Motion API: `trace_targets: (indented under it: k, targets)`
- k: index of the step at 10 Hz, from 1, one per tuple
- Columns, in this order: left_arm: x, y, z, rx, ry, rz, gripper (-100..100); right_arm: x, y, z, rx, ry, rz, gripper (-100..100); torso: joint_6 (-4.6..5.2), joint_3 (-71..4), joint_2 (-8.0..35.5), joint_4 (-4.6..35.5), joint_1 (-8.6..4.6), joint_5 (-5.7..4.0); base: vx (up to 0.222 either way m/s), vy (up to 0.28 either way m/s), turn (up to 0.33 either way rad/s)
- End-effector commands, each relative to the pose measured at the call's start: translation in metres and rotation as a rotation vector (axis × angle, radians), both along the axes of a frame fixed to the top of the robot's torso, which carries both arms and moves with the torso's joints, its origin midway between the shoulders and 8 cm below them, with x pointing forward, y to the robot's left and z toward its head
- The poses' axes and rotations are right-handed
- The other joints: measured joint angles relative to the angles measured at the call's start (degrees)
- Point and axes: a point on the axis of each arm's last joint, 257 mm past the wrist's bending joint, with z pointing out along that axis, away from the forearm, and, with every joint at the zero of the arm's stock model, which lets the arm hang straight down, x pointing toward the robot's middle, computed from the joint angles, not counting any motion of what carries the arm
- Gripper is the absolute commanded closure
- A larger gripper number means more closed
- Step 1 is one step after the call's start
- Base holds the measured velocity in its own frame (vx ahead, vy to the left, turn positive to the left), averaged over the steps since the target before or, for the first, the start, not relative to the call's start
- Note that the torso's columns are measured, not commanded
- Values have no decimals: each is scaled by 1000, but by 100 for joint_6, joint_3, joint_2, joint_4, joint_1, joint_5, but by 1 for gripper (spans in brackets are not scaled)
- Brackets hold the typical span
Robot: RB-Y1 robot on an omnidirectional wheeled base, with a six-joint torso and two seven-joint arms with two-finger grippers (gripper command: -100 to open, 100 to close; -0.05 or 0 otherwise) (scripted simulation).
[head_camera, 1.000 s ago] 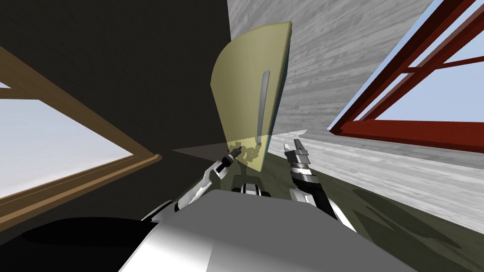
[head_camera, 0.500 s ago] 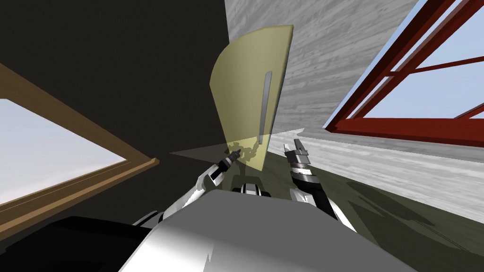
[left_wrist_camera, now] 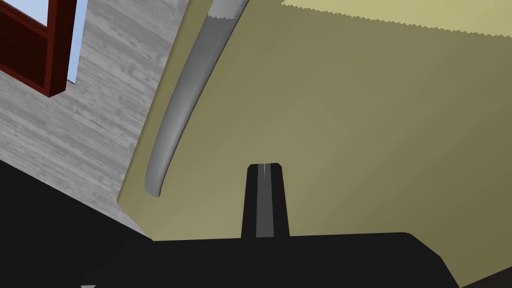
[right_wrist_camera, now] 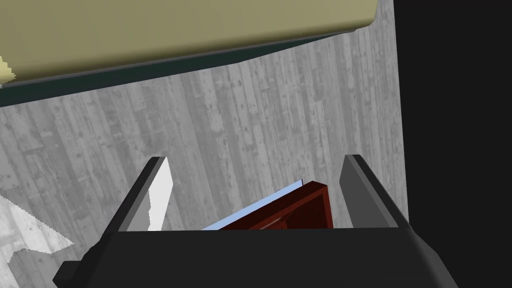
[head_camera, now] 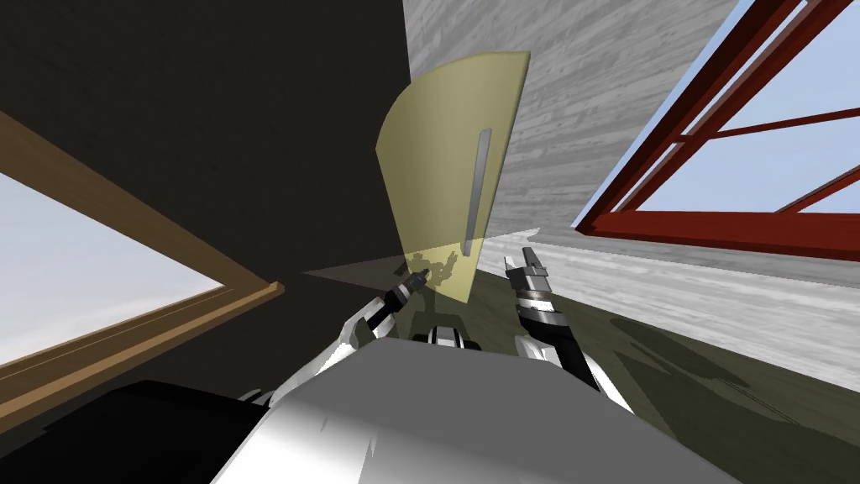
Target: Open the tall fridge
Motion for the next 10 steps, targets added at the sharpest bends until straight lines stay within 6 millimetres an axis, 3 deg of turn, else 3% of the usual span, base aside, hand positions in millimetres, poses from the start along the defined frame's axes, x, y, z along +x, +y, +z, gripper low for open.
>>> trace_targets:
  k: [1, 8, 10]
  targets:
    - [19, 13, 9, 39, -14, 38, -100, 0, 0, 0, 0, 0, 0, 0, 2, -2, -2, 0, 5, 1, 7, -27, -125]
    - [68, 51, 45, 146, -58, 151, -100, 0, 0, 0, 0, 0, 0, 0, -1, 5, 9, 2, 28, 8, 11, -35, -99]
    - [88, 69, 67, 190, -80, 203, -100, 0, 0, 0, 0, 0, 0, 0, 0, 5, 8, 3, 31, 9, 14, -39, -134]
